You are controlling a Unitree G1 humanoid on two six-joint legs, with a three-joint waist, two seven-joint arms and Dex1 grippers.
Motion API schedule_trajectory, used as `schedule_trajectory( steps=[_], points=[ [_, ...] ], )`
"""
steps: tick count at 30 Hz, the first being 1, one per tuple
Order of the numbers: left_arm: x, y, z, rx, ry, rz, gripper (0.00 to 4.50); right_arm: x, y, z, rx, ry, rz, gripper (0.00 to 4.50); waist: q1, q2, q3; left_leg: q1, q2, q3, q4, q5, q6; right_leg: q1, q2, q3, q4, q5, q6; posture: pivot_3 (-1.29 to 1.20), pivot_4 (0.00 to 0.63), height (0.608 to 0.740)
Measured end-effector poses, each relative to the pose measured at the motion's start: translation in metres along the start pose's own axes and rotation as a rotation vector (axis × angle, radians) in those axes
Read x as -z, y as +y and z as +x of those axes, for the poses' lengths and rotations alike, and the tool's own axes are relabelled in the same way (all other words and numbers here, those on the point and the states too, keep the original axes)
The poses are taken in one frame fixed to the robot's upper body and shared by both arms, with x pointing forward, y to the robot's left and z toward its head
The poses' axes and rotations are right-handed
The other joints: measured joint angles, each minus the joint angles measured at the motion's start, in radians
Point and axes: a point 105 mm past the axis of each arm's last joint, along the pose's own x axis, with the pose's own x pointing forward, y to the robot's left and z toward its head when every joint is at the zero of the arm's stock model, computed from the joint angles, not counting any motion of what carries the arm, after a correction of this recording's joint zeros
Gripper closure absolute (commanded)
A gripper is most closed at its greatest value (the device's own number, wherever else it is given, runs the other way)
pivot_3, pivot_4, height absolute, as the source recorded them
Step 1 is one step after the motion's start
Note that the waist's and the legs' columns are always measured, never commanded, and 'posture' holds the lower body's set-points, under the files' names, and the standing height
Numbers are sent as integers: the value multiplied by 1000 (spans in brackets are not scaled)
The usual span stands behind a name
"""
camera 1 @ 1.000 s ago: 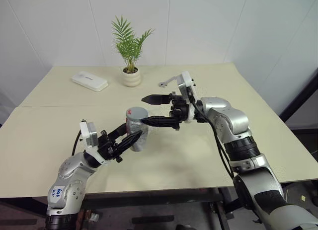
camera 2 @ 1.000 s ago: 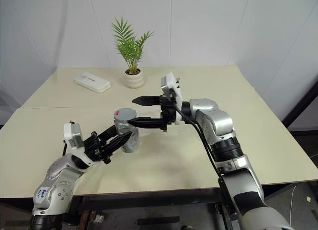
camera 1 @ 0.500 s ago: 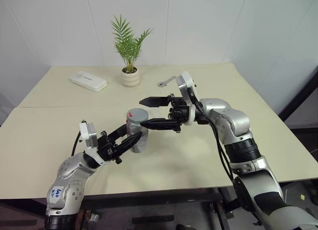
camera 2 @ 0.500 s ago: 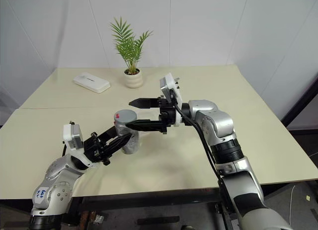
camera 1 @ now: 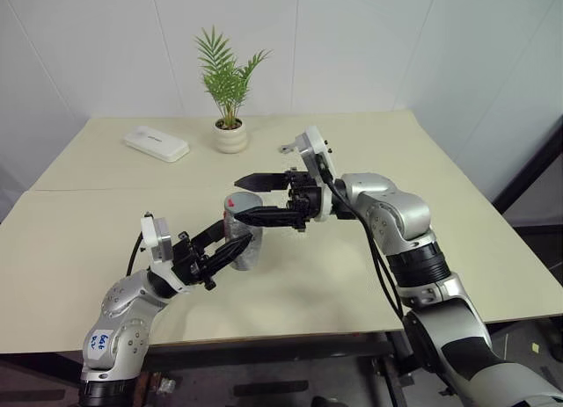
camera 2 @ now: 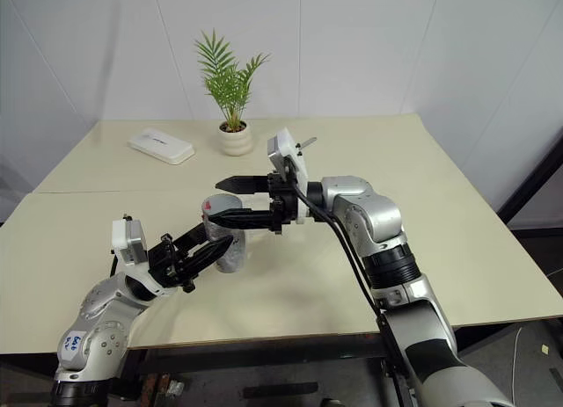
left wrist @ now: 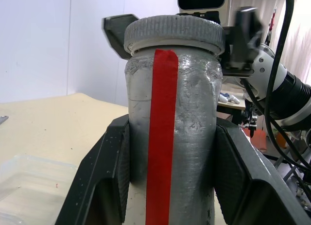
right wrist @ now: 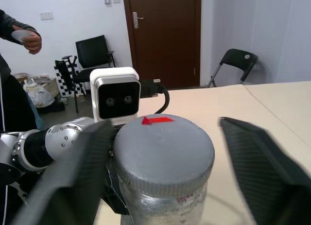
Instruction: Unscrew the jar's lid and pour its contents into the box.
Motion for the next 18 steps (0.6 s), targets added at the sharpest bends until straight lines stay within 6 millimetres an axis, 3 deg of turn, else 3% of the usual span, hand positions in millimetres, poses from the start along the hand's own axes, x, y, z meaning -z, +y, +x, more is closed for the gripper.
schedule_trajectory(
  steps=[10,15,18],
  points=[
    [-4,-2,0,12,-16,34,2615,-7,1,0,-8,-75,90,1980,0,0,0,0,0,1,0,0,0,0,0,1,0,0,0,0,150,740],
    [-2,-1,0,-4,-39,69,2615,-31,3,-10,12,-181,106,1980,2,0,0,0,0,1,0,-1,0,0,0,1,-1,0,0,0,150,740],
    [1,0,3,-5,-55,65,2615,-33,-5,-25,102,-189,87,1980,3,0,0,0,0,1,0,-1,0,0,0,1,-1,0,0,0,150,740]
  ],
)
